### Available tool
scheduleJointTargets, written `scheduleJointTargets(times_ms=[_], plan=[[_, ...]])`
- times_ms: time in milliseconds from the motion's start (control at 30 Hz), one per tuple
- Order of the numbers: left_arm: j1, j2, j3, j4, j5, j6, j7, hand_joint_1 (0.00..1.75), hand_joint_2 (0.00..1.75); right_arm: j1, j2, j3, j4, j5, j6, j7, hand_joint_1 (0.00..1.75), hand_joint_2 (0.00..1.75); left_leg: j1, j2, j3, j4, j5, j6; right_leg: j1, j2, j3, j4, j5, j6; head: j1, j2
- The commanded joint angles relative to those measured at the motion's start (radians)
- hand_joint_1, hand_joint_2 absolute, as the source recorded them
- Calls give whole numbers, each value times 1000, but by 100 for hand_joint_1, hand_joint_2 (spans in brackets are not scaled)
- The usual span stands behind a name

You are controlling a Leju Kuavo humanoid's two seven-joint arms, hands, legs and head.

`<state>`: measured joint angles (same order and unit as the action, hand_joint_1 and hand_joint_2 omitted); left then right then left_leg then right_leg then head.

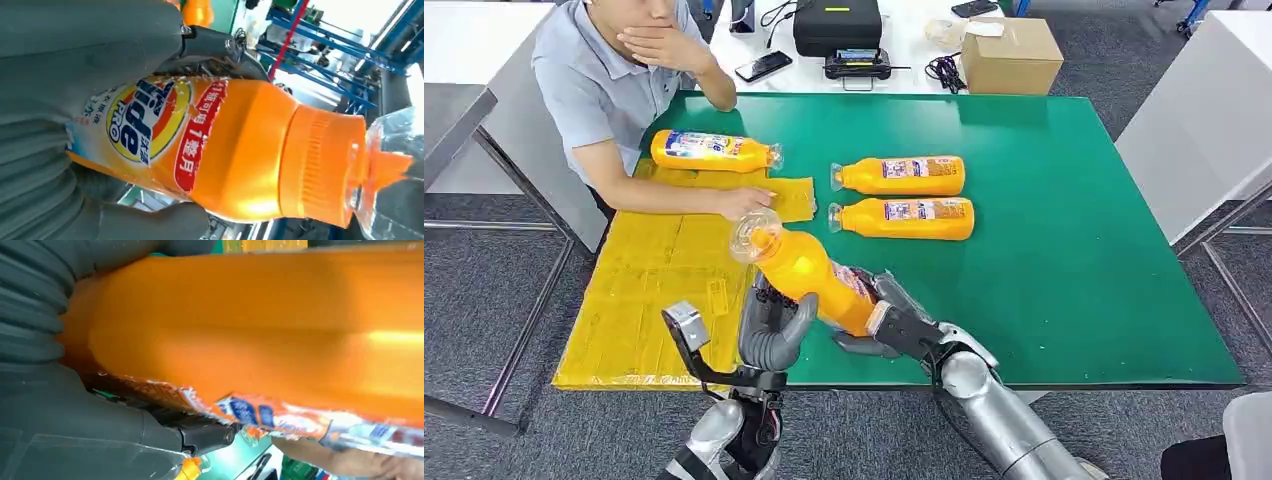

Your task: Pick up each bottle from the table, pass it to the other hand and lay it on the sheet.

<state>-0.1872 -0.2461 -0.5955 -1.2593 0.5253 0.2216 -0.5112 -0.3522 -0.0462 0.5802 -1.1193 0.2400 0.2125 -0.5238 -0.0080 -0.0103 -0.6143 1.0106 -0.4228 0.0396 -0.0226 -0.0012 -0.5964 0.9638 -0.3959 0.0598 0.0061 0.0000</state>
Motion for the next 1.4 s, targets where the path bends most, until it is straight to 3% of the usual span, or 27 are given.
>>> scheduleJointTargets(times_ms=[33, 100, 1033, 1067, 1100, 1167, 1233, 1267, 1400], plan=[[-72, 10, -42, 77, -9, -5, 12, 148, 175, -43, 12, 87, 97, 11, 7, -1, 175, 175, 2, 1, 4, 0, -2, -3, 2, 1, 4, 0, -2, -3, 0, 0], [-83, 6, -46, 97, -15, 2, 15, 175, 175, -46, 11, 96, 86, 17, 1, -3, 175, 175, 2, 1, 3, 0, -1, -2, 2, 0, 4, -1, -1, -2, 0, 0], [-78, 10, -47, 64, -22, -17, 1, 175, 175, -54, 13, 100, 96, -6, 15, 2, 175, 175, 2, 2, 4, 1, -2, -3, 2, 1, 3, 0, -2, -3, 0, 0], [-79, 13, -52, 59, -40, -4, -5, 175, 175, -54, 13, 97, 98, -6, 10, 2, 136, 175, 2, 1, 3, 1, -2, -2, 2, 1, 3, 0, -1, -3, 0, 0], [-81, 15, -56, 61, -61, 17, -7, 175, 175, -51, 10, 94, 98, -4, 7, 2, 0, 175, 1, 1, 2, 0, -1, -2, 1, 0, 2, 0, -1, -2, 0, 0], [-97, 18, -75, 89, -169, 128, -24, 175, 175, -39, 8, 73, 102, 5, -34, 20, 0, 175, 1, 1, 2, 0, -1, -2, 2, 0, 2, 0, -1, -2, 0, 0], [-93, 17, -64, 86, -195, 137, -38, 175, 175, -28, 11, 44, 104, 37, -103, 20, 0, 175, 2, 0, 5, 0, -2, -3, 2, -1, 5, 0, -2, -3, 0, 0], [-75, 14, -41, 60, -237, 184, -67, 175, 175, -1, 33, -29, 87, 73, -251, 29, 0, 175, 2, 0, 3, 0, -1, -2, 2, -1, 4, 0, -1, -2, 0, 0], [-27, 40, -26, -43, -275, 168, -1, 175, 175, 31, 21, -80, 39, 64, -249, 28, 0, 175, 1, 0, 1, 0, -1, -1, 1, 0, 1, -1, -1, -2, 0, 0]])
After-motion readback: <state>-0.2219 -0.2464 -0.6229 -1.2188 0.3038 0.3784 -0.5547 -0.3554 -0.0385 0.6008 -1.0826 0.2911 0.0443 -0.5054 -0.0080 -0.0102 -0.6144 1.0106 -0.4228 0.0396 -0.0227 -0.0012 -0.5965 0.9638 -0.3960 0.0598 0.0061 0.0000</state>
